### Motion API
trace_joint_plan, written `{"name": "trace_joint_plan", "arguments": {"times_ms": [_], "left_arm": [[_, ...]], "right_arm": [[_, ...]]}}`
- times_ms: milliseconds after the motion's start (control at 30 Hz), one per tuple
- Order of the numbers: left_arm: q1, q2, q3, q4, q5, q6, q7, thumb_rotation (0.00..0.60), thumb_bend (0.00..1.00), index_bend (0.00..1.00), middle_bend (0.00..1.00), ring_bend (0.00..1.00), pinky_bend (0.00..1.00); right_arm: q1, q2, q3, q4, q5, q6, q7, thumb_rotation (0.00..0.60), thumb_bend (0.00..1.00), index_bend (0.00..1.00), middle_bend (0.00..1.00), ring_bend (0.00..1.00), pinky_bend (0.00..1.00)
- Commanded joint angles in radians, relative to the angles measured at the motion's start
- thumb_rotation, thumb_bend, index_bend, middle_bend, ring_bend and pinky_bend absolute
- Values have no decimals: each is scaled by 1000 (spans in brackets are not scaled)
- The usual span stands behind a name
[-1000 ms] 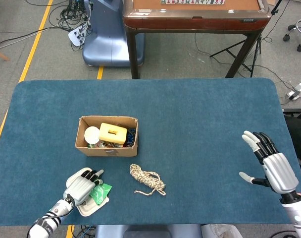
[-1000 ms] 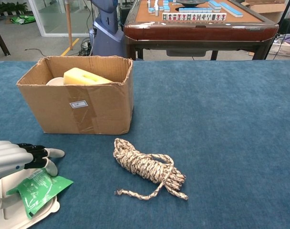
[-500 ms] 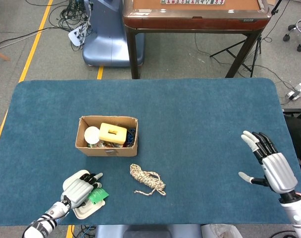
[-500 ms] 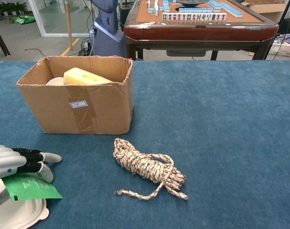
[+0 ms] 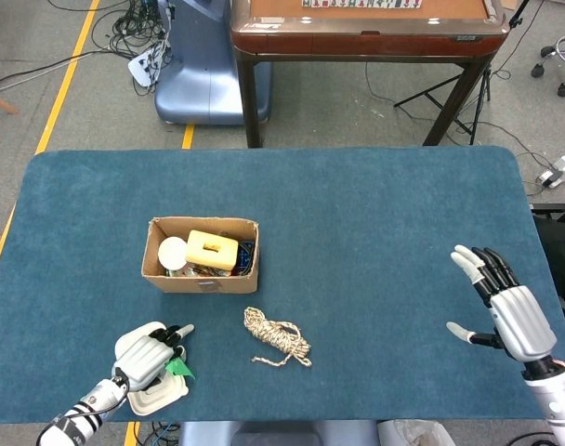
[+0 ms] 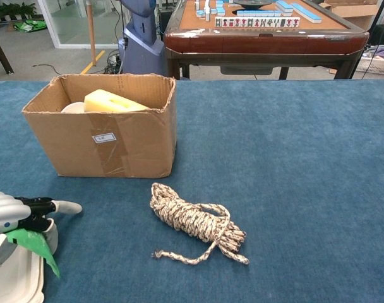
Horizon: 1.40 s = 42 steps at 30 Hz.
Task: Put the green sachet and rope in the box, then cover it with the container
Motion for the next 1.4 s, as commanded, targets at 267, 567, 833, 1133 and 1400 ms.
{"name": "trace_joint_plan", "arguments": {"times_ms": [267, 567, 833, 1133, 1400], "left_arm": [[11, -10, -2, 18, 50, 20, -44, 600, 914, 549, 0, 0, 192], [25, -16, -3, 37, 110, 52, -91, 600, 927, 679, 0, 0, 242], [41, 0, -8, 26, 141, 89, -104, 600, 927, 708, 0, 0, 256], [65, 80, -35, -54, 160, 174, -81, 600, 927, 708, 0, 0, 257], [89, 184, -88, -152, 172, 276, -69, 600, 926, 708, 0, 0, 257]], "right_arm": [[1, 0, 1, 0, 3, -3, 2, 600, 0, 31, 44, 0, 39], [2, 0, 2, -1, 5, -6, 2, 600, 0, 31, 44, 0, 39], [1, 1, 3, -1, 5, -4, 4, 600, 0, 31, 44, 0, 39], [-2, 3, 3, -1, 2, 2, 9, 600, 0, 31, 44, 0, 39], [-3, 5, 3, 0, 0, 6, 13, 600, 0, 31, 44, 0, 39]]}}
